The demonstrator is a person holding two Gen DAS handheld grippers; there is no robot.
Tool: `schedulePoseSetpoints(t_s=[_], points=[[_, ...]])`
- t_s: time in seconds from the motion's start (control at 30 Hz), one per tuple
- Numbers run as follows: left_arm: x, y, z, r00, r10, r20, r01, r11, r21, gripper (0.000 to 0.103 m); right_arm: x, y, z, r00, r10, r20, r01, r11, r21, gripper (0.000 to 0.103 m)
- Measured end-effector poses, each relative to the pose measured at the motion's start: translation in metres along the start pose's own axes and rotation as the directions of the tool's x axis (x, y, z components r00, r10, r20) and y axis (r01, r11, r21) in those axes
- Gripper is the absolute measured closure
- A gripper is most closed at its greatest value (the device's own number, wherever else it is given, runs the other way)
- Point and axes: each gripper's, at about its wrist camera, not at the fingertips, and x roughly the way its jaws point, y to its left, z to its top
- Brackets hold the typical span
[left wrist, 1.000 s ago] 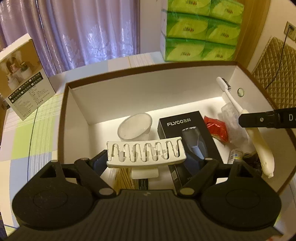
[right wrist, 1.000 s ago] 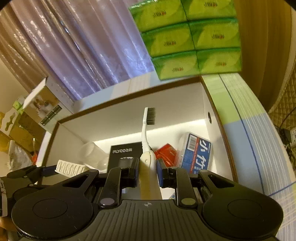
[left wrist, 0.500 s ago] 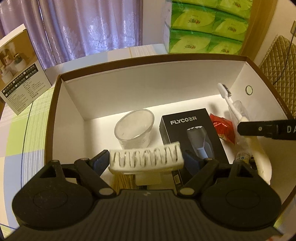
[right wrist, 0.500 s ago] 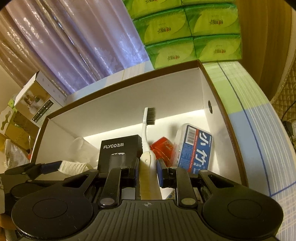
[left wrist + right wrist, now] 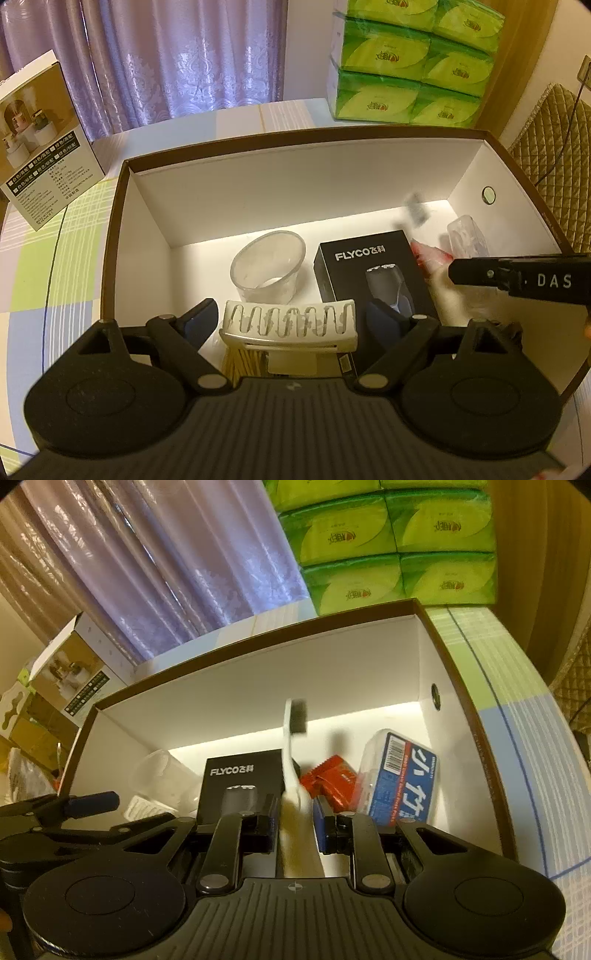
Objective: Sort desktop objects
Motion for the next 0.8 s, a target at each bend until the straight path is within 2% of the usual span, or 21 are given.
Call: schedulePoseSetpoints(t_s=[0.07, 0.13, 0.2, 0.57, 0.8], points=[[-0.001, -0.001, -0.001, 1.0, -0.002, 0.001, 0.002, 1.0, 0.0, 0.017, -0.003, -0.001, -0.001, 1.0, 0.005, 0.006, -0.005, 1.0, 0.001, 0.078], [-0.004, -0.002, -0.003, 1.0, -0.006, 0.005, 0.006, 1.0, -0.002, 0.017, -0.007, -0.002, -0.001, 1.0, 0.013, 0.01, -0.013, 1.0, -0.001, 0.065], [-0.007, -0.002, -0.004, 1.0, -0.01, 0.012, 0.01, 1.0, -0.001, 0.016, -0.013, -0.001, -0.004, 1.0, 0.016, 0.018, -0.016, 1.0, -0.015, 0.057], [-0.036, -0.007, -0.011, 0.998, -0.016, 0.066, 0.016, 1.0, 0.0, 0.013, -0.051, 0.013, -0.027, 0.997, -0.01, 0.073, 0.021, 0.987, -0.158, 0.026], [-0.067, -0.013, -0.027, 0.993, 0.029, 0.116, -0.03, 1.0, 0.003, 0.009, -0.082, 0.02, -0.043, 0.991, -0.019, 0.129, 0.046, 0.977, -0.21, 0.006]])
